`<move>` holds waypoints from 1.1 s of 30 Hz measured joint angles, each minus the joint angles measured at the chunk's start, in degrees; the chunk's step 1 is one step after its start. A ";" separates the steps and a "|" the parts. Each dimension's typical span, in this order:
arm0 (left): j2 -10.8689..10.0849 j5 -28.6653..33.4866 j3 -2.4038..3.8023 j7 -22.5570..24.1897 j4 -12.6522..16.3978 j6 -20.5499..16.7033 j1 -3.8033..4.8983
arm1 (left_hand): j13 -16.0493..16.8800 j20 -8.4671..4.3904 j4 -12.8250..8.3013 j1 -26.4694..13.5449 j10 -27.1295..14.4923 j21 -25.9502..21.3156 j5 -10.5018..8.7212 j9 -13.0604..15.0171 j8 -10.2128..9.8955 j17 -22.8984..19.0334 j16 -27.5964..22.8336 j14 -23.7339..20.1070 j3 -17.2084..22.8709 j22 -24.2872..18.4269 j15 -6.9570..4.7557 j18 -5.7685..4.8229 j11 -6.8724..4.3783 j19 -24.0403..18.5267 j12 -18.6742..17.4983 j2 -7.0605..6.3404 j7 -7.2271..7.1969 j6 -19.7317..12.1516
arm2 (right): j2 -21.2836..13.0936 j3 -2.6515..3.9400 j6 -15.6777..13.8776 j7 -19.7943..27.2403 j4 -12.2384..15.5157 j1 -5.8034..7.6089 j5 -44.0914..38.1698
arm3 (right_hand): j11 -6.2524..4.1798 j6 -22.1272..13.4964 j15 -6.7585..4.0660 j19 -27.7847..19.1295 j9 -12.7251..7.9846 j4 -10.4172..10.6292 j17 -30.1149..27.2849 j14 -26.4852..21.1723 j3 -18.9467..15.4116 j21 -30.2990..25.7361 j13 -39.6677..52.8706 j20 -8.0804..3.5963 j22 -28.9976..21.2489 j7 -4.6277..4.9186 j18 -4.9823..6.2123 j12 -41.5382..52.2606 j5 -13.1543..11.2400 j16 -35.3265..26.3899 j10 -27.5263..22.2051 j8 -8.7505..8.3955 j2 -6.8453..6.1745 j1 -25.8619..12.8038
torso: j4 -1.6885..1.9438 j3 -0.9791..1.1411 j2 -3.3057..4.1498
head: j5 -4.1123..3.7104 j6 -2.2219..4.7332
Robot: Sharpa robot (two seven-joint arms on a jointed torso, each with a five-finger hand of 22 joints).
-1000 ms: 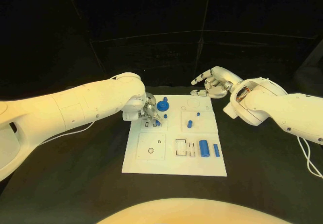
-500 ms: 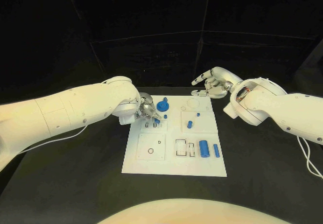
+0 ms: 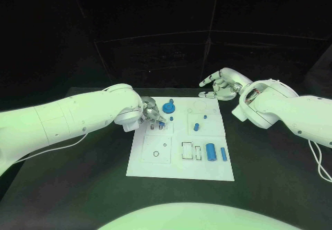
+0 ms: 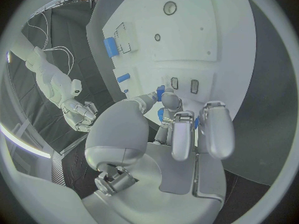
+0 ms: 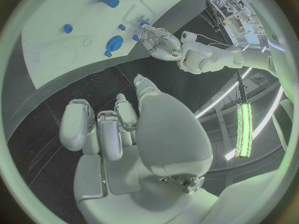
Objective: Assemble the parts on the task board
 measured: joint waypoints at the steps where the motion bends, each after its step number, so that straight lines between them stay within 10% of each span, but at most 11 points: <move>1: 0.01 -0.04 -0.01 0.01 0.00 -0.12 -0.13 | 0.00 0.00 0.00 0.00 0.00 0.00 0.00 0.00 0.00 0.00 0.00 0.00 0.00 0.00 0.00 0.00 0.00 0.00 0.00 0.00 0.00 0.00 | 0.01 0.00 0.00 0.00 0.00 0.00 0.00 | 0.00 0.00 0.00 0.00 0.00 0.00 0.01 0.00 0.00 0.00 0.00 0.00 0.00 0.00 0.00 0.00 0.00 0.00 0.00 0.00 0.00 0.00 | 0.00 0.00 0.00 | 0.10 -0.03; 33: 0.12 -4.21 0.03 -2.26 -0.44 3.04 -0.62 | 0.22 0.00 -0.25 -0.51 0.62 0.00 -0.25 -0.02 0.14 0.00 0.00 0.00 0.55 0.31 0.00 0.01 -0.61 0.00 0.00 -0.51 -0.36 0.10 | 0.23 0.00 0.12 -0.05 -0.06 -0.01 0.00 | 0.00 0.00 0.00 0.00 0.00 0.00 0.02 0.00 0.00 0.00 0.01 0.00 0.01 0.00 0.00 0.00 0.00 0.00 0.00 0.00 -0.01 0.00 | -0.19 0.01 0.05 | 0.58 -0.52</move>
